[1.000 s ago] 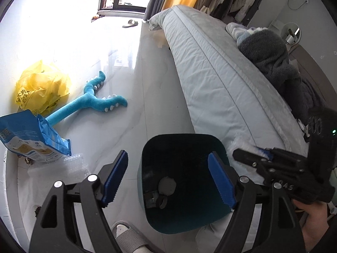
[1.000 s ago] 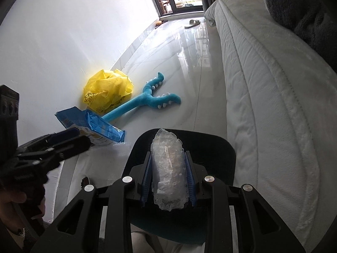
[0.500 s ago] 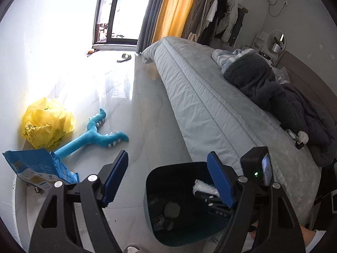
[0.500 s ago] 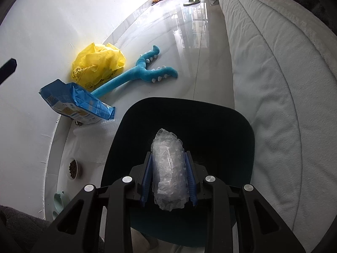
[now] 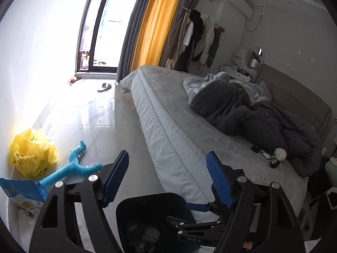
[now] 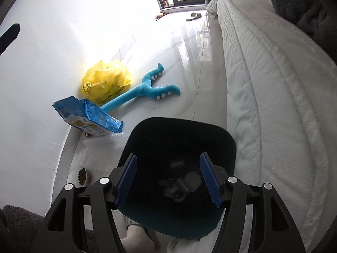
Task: Collect trash
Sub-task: 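Move both open tools back over the items on the bed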
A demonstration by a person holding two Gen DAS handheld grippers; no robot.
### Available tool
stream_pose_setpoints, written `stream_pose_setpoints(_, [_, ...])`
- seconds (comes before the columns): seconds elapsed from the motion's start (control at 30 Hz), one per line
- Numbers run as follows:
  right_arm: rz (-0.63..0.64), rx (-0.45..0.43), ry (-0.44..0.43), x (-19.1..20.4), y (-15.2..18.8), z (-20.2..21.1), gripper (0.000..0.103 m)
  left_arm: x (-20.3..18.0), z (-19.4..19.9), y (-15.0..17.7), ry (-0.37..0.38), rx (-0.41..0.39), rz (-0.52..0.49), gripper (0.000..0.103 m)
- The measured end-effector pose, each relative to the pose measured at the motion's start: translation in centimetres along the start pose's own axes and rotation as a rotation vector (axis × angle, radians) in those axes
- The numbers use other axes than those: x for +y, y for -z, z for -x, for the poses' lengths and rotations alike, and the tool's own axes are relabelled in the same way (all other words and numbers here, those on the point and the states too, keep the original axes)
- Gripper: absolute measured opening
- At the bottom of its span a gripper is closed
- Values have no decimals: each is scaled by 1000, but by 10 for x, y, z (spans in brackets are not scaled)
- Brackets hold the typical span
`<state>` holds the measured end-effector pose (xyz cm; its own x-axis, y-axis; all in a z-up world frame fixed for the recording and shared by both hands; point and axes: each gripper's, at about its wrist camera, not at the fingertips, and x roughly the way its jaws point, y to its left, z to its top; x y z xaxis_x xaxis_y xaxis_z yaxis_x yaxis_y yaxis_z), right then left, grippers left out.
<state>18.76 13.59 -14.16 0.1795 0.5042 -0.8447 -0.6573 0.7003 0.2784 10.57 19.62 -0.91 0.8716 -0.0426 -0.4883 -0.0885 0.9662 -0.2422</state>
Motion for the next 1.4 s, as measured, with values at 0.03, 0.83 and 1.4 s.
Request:
stream_pose_setpoints(0.03, [0,-15,-1,-3,-2,7,65,-7,-1,-2,6,-10,-9,78])
stream_pose_setpoints(0.83, [-118,-286,201,-177,8,158,73,-172,-90,-3,169,45,-223,83])
stream_pose_setpoints(1.4, [-265,-347,354,-294,41,220,74,-241,-159,17,263,183,-246,84])
